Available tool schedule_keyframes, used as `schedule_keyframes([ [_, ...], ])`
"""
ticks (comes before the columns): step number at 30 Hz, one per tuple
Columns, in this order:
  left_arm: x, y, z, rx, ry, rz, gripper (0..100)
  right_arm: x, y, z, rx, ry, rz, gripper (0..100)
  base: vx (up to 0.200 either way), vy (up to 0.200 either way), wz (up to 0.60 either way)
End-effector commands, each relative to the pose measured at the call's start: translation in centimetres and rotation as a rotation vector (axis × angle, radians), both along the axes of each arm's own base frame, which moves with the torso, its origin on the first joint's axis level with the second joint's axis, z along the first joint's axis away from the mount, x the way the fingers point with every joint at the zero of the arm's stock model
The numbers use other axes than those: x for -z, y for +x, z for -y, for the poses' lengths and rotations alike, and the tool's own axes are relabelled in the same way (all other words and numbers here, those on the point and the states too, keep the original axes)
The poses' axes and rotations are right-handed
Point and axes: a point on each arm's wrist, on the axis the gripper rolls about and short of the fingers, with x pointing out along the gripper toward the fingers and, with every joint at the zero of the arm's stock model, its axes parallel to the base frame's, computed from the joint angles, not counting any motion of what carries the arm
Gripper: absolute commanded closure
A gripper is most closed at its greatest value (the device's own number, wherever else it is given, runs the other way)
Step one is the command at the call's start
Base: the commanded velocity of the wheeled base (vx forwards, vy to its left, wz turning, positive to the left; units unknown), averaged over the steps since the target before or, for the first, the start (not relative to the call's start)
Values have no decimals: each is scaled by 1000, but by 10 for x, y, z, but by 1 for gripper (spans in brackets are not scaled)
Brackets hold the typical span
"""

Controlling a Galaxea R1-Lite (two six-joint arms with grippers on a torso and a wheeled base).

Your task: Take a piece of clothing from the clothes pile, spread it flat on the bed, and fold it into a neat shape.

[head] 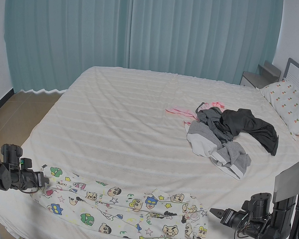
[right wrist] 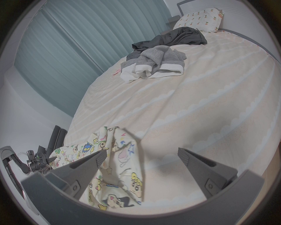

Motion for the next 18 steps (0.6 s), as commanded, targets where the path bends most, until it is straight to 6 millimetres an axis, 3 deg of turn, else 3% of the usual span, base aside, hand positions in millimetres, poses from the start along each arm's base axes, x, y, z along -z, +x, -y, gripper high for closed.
schedule_keyframes([
  [1, -26, 3, -40, -85, -8, 78, 100, -1, 1, 0, 0, 4, 11, 0, 0, 0, 0],
  [4, -35, 3, -55, -114, -20, 87, 100, -1, 1, 0, 2, 4, 12, 0, 0, 0, 0],
  [6, -47, 1, -78, -166, -34, 92, 100, -1, 0, 1, 3, 3, 10, 0, 0, 0, 0],
  [13, -71, 0, -129, -264, -1, 121, 100, -2, 0, 0, 2, 4, 11, 0, 0, 0, 0],
  [18, -84, 1, -140, -281, 8, 118, 100, -4, 0, 0, 2, 6, 18, 0, 0, 0, 0],
])
